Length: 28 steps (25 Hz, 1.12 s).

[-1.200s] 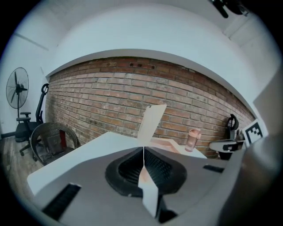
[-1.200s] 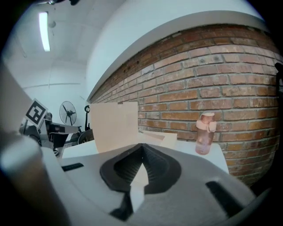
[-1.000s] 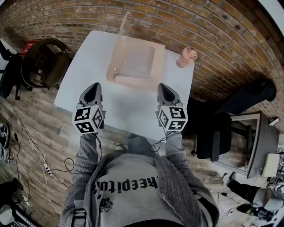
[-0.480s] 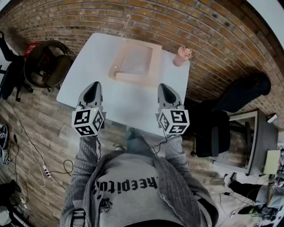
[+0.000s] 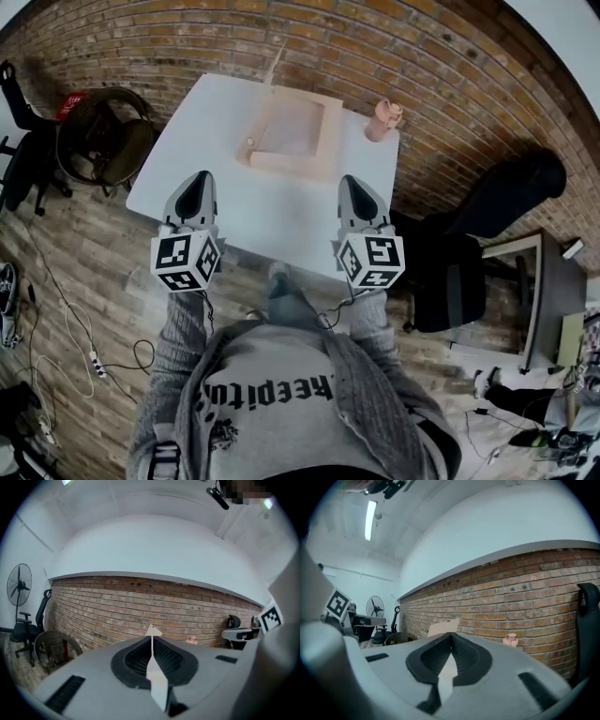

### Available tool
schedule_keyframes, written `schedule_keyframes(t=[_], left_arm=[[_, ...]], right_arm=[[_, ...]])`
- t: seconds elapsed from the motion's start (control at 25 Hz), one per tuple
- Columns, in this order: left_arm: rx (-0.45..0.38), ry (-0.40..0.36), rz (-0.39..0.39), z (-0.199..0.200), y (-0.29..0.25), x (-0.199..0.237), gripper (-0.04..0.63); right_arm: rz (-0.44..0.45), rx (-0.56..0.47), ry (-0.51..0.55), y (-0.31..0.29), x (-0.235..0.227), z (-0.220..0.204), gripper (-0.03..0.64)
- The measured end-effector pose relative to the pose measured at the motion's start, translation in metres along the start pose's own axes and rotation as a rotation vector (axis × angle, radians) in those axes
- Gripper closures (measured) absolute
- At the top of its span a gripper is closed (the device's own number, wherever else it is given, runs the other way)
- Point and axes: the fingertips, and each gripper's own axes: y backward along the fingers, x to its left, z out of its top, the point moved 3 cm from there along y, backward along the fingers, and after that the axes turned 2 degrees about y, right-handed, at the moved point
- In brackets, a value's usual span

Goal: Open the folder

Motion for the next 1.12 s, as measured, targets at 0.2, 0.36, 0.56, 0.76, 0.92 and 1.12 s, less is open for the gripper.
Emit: schedule_keyframes(t=[0.2,0.36,0.56,0.76,0.92,1.12], left_arm=[[-0.025,-0.006,-0.01,0.007,0.015,0.001,0.581],[-0.036,-0.012,-0.015,0.011,0.024,0.0,0.581],[-0.042,-0.023,-0.012,0.01,0.033,0.0,0.581],[-0.053,-0.025,-0.022,0.01,0.038,0.0,0.581],[-0.058,-0.028,-0.03,0.013,0.041,-0.001,0.581],[-0.06,-0.026,-0.036,0.013,0.048,-0.004,0.581]], right_arm=[[-0.016,-0.032,0.007,0.014,0.009,0.01,0.614],[-0.027,-0.048,0.014,0.023,0.015,0.016,0.614],[-0.038,-0.053,0.02,0.033,0.018,0.017,0.614],[-0.048,-0.059,0.023,0.04,0.021,0.018,0.614],[-0.052,-0.067,0.026,0.044,0.024,0.022,0.614],[-0.057,-0.075,0.027,0.052,0.026,0.023,0.614]])
